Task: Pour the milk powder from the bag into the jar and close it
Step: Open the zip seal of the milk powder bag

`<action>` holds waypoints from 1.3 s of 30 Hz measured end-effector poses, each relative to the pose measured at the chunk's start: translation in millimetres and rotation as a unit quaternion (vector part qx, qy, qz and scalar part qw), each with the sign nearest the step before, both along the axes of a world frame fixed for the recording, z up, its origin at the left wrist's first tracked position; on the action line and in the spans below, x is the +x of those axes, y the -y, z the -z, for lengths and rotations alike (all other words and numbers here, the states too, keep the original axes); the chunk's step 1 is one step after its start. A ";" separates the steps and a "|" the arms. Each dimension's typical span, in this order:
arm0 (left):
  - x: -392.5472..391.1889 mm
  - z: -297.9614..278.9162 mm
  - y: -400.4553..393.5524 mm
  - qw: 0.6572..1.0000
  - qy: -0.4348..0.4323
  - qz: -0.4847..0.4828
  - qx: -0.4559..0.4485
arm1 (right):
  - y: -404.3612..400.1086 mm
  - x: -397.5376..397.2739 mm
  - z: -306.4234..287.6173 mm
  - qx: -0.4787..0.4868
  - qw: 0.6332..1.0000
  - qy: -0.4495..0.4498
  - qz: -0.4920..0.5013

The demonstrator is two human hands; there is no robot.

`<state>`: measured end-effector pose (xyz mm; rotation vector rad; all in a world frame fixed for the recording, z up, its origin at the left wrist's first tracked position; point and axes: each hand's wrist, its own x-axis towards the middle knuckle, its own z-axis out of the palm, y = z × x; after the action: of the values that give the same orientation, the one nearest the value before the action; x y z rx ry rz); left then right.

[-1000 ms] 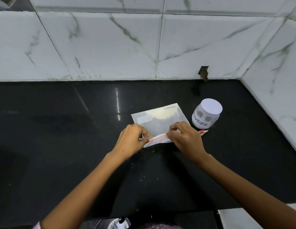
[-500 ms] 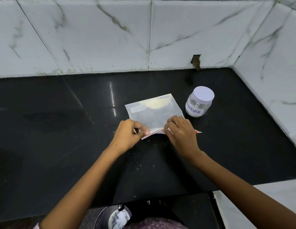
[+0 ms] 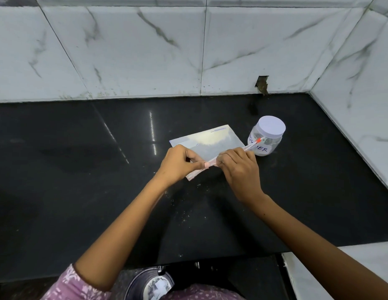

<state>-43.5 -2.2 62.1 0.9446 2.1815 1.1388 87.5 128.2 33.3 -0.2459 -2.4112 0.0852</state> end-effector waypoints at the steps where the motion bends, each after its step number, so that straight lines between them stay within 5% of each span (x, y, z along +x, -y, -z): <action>1: -2.0 -0.7 -1.4 1.000 0.019 0.005 0.004 | -0.1 -0.6 -0.6 0.001 1.000 -0.004 -0.002; 14: -4.6 10.4 -1.6 0.991 0.130 0.002 0.026 | -2.1 3.9 3.1 -0.010 0.998 0.026 -0.064; 18: 4.9 11.1 -6.3 0.999 -0.039 -0.026 0.019 | -1.9 7.3 3.3 -0.035 0.997 0.036 -0.067; 21: 21.8 11.3 -6.3 0.970 -0.242 -0.020 -0.025 | -1.7 9.4 4.7 -0.030 0.997 0.031 -0.059; 24: 34.2 18.1 -5.1 0.945 -0.327 -0.009 -0.028 | -1.7 14.4 9.6 -0.044 0.997 0.036 -0.055; 32: 52.2 26.0 1.8 0.921 -0.384 -0.050 -0.037 | -33.7 43.7 14.9 -0.128 0.991 0.023 0.037; 39: 71.1 32.4 -2.3 0.924 -0.368 -0.087 -0.062 | -52.2 50.9 16.2 -0.306 0.950 0.035 0.056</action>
<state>27.6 0.1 29.7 1.2874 2.9396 0.7654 138.4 180.4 17.1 -0.6741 -2.3714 0.7879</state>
